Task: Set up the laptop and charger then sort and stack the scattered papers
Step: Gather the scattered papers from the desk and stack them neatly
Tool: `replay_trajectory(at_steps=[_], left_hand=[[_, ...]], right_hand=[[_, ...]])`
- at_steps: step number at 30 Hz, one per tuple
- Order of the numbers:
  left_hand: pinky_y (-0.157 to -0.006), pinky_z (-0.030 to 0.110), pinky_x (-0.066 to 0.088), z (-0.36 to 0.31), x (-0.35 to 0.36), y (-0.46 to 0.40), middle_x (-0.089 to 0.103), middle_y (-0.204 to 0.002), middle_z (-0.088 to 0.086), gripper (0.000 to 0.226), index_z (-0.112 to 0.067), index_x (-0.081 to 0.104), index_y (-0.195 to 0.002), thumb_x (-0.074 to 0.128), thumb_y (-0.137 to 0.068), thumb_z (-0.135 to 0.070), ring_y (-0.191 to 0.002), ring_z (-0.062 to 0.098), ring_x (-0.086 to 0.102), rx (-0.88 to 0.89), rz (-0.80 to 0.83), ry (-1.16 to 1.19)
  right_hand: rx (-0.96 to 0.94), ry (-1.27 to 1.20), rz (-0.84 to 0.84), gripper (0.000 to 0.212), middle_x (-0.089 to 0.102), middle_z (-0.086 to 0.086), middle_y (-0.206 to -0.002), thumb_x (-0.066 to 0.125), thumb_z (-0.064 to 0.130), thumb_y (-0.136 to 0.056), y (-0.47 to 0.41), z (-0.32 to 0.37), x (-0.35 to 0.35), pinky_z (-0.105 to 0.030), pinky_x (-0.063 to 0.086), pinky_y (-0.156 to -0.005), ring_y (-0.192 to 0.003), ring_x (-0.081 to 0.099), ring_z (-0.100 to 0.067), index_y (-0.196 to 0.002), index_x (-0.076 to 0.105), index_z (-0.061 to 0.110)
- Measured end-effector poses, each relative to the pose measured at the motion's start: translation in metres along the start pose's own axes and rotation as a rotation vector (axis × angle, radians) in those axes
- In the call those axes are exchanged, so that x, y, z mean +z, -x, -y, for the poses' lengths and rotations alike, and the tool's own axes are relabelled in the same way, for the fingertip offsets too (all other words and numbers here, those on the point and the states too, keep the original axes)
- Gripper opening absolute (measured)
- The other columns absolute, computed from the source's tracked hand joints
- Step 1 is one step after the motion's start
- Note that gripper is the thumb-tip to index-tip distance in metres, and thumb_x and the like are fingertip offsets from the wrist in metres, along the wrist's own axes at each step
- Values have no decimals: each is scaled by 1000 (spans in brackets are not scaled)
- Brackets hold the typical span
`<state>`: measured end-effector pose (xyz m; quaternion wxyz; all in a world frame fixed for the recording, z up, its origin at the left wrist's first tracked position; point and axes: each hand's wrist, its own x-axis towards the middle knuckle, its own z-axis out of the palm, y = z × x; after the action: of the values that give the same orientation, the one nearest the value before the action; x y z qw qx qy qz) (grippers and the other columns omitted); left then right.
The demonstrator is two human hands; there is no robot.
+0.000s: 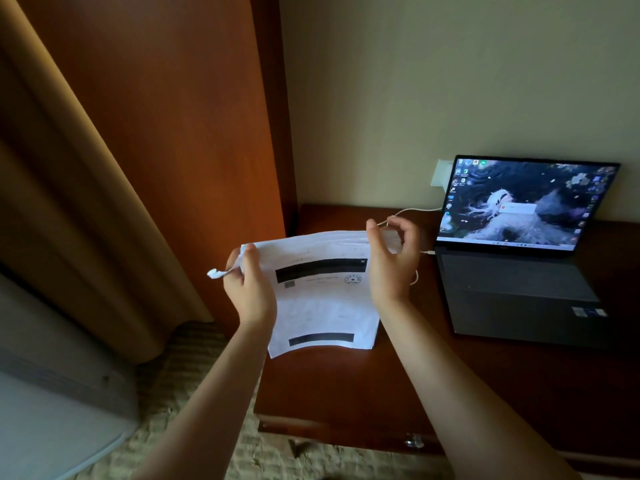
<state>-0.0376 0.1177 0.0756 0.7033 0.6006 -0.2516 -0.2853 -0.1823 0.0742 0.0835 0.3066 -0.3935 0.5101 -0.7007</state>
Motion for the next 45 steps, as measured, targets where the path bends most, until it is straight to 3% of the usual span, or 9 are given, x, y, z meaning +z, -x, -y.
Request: replay_trajectory(at_steps=[3, 7, 11, 17, 22, 24, 27, 32, 45], left_hand=[[-95, 33, 43, -7, 3, 2, 57, -95, -3, 26, -11, 55, -109, 50, -96, -33, -94, 10, 56, -54, -5, -12], [-81, 24, 44, -10, 5, 3, 53, -85, -8, 11, -22, 54, -92, 48, -97, -29, -82, 6, 53, -54, -11, -4], [-67, 18, 40, -10, 7, 1, 49, -78, -6, 20, -6, 55, -99, 45, -98, -24, -75, 10, 48, -10, -16, -22], [-104, 38, 44, -4, 6, 0, 53, -130, 6, 53, -9, 39, -140, 55, -94, -32, -118, 20, 54, -83, -6, -41], [-77, 12, 44, -4, 5, -5, 55, -85, -25, 52, -1, 44, -134, 56, -95, -32, -69, -16, 57, 58, 54, -116], [-89, 15, 46, 5, -7, -9, 56, -110, -19, 67, -5, 37, -137, 68, -83, -30, -96, -5, 57, 209, 152, -187], [-96, 13, 45, 35, -27, -15, 51, -125, -4, 108, -16, 19, -147, 87, -63, -13, -116, 2, 53, 200, 316, -213], [-74, 34, 60, 46, -22, -7, 67, -97, 0, 38, -20, 62, -98, 83, -68, -9, -92, 19, 67, 1, 310, -177], [-71, 31, 60, 76, -20, -26, 68, -95, 3, 35, -22, 63, -95, 84, -68, -11, -91, 23, 68, -178, 416, -290]], right_hand=[[-48, 5, 63, 33, 57, 2, -84, 72, 6, -80, 0, 2, 0, -8, 39, -78, -79, 53, 2, -108, 53, 8], [-41, -23, 68, 30, 55, 8, -85, 63, 4, -87, -3, -1, -4, -7, 38, -81, -80, 52, 9, -114, 51, 7], [-87, 25, 103, 30, 56, 7, -87, 58, 7, -87, -8, -3, -7, -6, 36, -80, -82, 52, 9, -116, 49, 11], [-37, -8, 175, 46, 57, -3, -94, 55, 5, -91, -9, -6, -11, -8, 38, -84, -85, 53, 10, -133, 38, 9], [159, 75, 338, 61, 37, 8, -144, 62, 22, -91, -11, -13, -24, -21, 28, -100, -130, 34, -4, -143, 31, 27], [242, 124, 445, 56, 52, 8, -135, 71, 20, -83, -8, -28, -35, -25, 39, -100, -125, 47, -7, -133, 46, 27], [403, 145, 557, 28, 73, 11, -87, 81, 11, -72, 2, -48, -45, -19, 54, -71, -92, 69, -11, -91, 68, 26], [351, 69, 481, 20, 73, 12, -75, 79, 6, -73, 3, -47, -38, -15, 54, -64, -75, 70, -4, -81, 70, 22], [471, 197, 546, 24, 72, 10, -89, 80, 10, -73, 5, -75, -46, -15, 52, -69, -80, 68, 1, -87, 69, 27]])
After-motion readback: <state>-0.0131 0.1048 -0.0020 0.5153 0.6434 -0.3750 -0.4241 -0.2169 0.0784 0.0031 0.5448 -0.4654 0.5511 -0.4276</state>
